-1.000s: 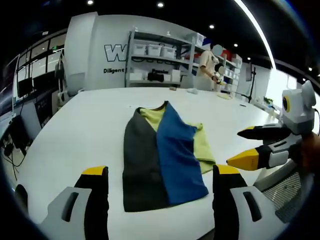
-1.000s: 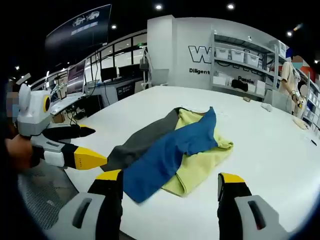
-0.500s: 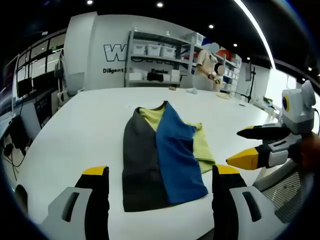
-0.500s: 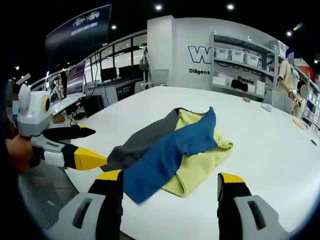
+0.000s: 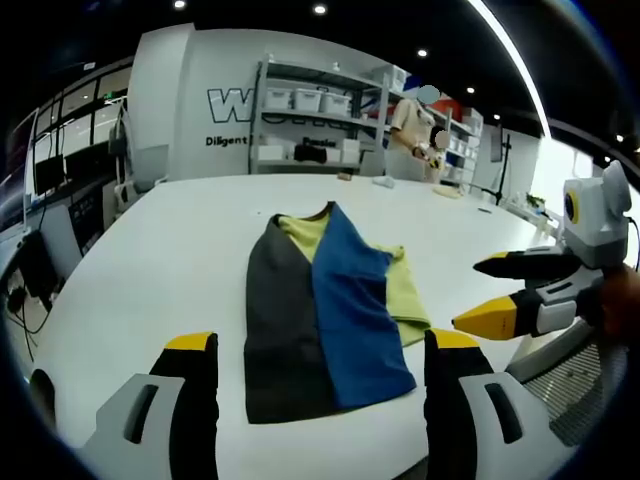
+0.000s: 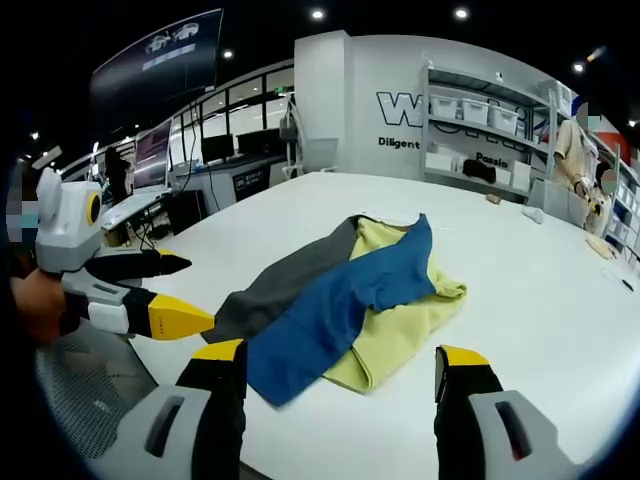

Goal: Fold the garment on the visible template until the final outline fits inside the template.

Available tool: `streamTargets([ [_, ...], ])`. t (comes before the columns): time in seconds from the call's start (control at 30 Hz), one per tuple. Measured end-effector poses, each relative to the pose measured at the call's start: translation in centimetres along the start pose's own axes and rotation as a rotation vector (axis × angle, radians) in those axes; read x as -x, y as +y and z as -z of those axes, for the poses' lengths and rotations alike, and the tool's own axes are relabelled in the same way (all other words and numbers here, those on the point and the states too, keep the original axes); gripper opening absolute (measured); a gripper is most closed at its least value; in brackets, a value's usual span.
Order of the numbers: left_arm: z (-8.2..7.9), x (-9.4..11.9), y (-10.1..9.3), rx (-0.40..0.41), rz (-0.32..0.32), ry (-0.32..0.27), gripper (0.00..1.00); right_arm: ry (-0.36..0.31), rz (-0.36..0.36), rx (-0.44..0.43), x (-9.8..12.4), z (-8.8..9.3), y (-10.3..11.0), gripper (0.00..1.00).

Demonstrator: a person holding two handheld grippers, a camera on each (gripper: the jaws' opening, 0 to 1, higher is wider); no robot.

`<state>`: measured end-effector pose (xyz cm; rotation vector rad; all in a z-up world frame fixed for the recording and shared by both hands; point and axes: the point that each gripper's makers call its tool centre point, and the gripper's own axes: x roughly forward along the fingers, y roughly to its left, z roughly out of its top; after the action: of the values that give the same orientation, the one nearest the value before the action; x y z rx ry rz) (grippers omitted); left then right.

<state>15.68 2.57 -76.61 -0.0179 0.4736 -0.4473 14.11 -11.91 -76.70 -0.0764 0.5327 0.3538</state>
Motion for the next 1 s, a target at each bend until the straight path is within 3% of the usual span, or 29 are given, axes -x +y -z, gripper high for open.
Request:
streamTargets([
  [0.7,0.1,0.0,0.0,-0.002,-0.001,0.003,0.79,0.003,-0.009,0.006,-0.1,0.0,0.2,0.77],
  [1.0,0.2,0.0,0.0,-0.002,0.003,0.007,0.79,0.005,-0.044,0.030,-0.1,0.0,1.0,0.69],
])
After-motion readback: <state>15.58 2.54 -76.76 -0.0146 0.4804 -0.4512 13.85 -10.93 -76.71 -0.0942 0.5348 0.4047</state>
